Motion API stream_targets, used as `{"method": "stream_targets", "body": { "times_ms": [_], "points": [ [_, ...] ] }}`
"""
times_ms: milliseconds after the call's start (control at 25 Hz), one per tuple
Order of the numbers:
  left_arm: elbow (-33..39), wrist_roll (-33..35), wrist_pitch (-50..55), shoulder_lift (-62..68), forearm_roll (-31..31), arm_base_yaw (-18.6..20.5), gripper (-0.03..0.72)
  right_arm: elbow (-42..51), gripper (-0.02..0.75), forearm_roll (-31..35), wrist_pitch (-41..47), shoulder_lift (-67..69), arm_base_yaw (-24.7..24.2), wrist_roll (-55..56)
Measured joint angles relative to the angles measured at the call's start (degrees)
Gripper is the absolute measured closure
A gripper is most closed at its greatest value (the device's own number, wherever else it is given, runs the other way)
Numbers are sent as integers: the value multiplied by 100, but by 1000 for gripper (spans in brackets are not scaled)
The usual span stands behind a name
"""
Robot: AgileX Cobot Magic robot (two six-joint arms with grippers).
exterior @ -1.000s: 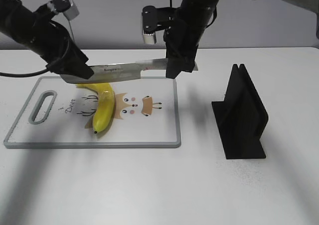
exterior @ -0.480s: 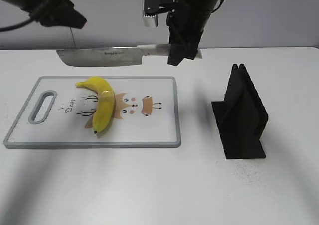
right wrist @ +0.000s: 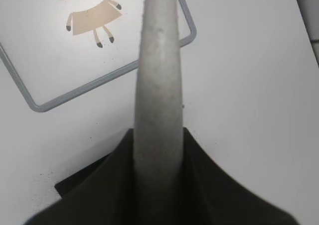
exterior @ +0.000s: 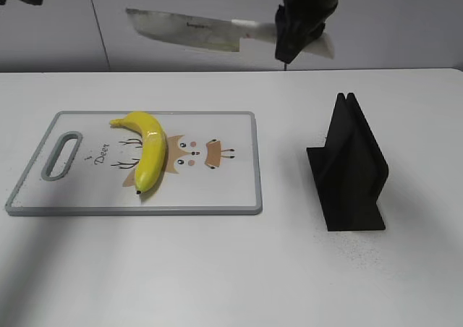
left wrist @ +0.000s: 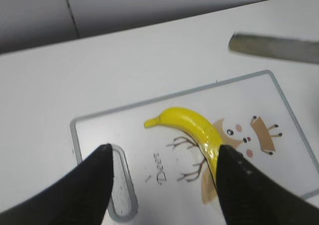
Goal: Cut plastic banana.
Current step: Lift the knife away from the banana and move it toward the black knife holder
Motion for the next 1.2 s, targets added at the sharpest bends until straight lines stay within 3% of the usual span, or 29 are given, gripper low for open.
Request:
{"method": "stream_targets", "body": {
  "times_ms": [280,440,720,1200],
  "points": [
    [0,-1270,1599,-145,791,269,97,25,577,-86,23,-559,0,1747],
    [43,-1604,1821,-193,1246,269,102,25,577,-86,23,-776,0,2589],
    [681,-1691,1839,-1022,1335,269,109,458,577,-64,29,-1292,0,4145],
    [2576,-1598,1456,-3537,1638,104,109,2783,577,-474,29,-2967,0,5187]
  ]
}}
